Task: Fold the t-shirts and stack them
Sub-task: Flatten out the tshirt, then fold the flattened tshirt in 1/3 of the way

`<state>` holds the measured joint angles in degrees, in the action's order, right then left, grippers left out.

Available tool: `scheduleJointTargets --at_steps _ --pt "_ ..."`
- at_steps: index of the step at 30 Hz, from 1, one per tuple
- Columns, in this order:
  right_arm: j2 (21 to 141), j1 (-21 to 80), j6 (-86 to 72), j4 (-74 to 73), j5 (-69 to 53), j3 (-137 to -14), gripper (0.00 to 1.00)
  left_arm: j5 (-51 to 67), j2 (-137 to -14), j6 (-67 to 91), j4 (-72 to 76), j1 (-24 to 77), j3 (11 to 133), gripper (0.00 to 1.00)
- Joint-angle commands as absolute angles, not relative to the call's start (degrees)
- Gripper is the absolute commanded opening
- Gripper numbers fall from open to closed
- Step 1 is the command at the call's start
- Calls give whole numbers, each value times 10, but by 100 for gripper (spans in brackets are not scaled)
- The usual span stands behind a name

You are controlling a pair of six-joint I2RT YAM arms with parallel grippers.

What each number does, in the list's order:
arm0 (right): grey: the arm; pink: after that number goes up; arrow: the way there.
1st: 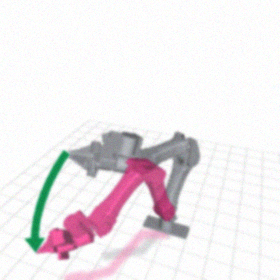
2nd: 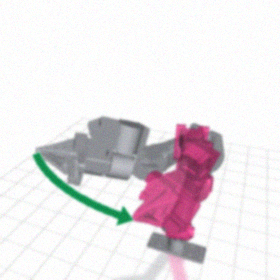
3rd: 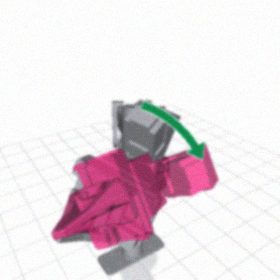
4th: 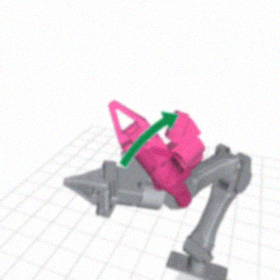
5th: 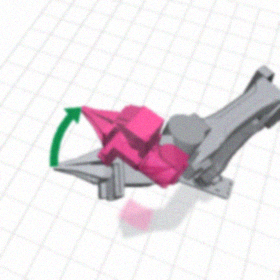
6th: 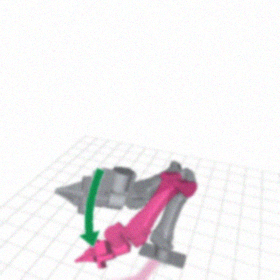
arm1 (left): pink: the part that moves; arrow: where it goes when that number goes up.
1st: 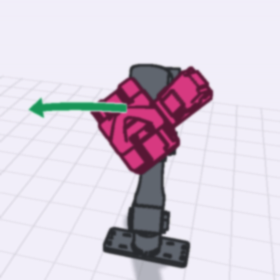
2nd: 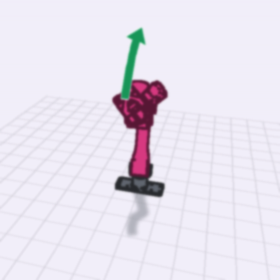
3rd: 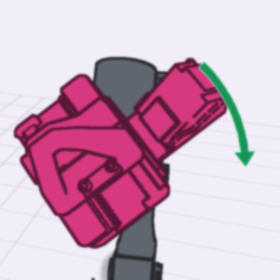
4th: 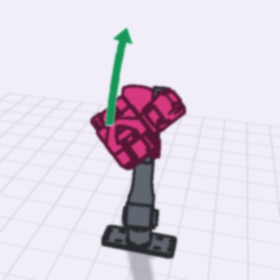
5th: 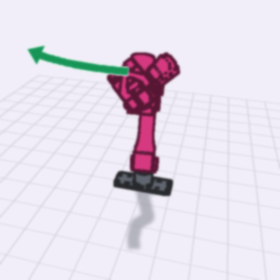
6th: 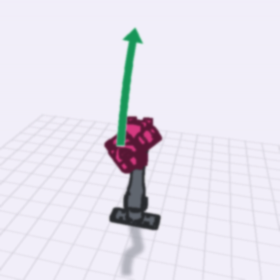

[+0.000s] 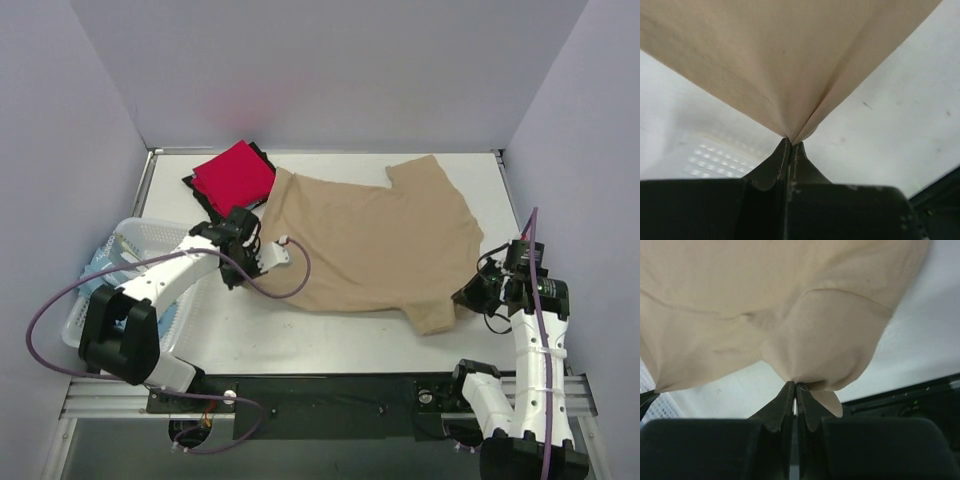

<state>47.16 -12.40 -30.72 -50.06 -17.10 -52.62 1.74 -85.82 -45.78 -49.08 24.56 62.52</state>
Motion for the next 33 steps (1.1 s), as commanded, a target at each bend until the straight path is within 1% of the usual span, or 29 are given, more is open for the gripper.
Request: scheduleJointTargets --at_steps 1,4,6,9,11,12,13,16,18,21,24,27,33 --pt "473 -120 -339 -582 -289 -453 0 62 -761 -426 -548 248 565 0" --pt "445 -120 -355 -598 -295 -443 0 85 -720 -417 -592 250 538 0" --pt "439 -120 -352 -614 -276 -452 0 92 -699 -416 -613 250 524 0" --pt "454 -121 -336 -617 -266 -470 0 87 -678 -416 -629 250 519 0" --pt "483 -122 -324 -603 -246 -493 0 71 -670 -417 -603 247 521 0" --pt "515 -122 -318 -575 -239 -500 0 57 -675 -415 -562 244 522 0" --pt "532 -123 -308 -563 -235 -514 0 51 -682 -411 -544 244 530 0" --pt "625 -119 -285 -499 -208 -540 0 34 -754 -395 -476 243 570 0" --pt "674 -117 -264 -463 -180 -559 0 21 -809 -380 -460 239 627 0" --pt "742 -115 -241 -428 -162 -583 0 5 -863 -367 -413 225 649 0" --pt "819 -101 -216 -394 -182 -605 0 -23 -906 -360 -361 221 652 0" --pt "869 -86 -203 -393 -154 -632 0 -38 -936 -344 -346 210 655 0" --pt "904 -69 -159 -401 -106 -671 0 -73 -945 -314 -328 193 659 0"
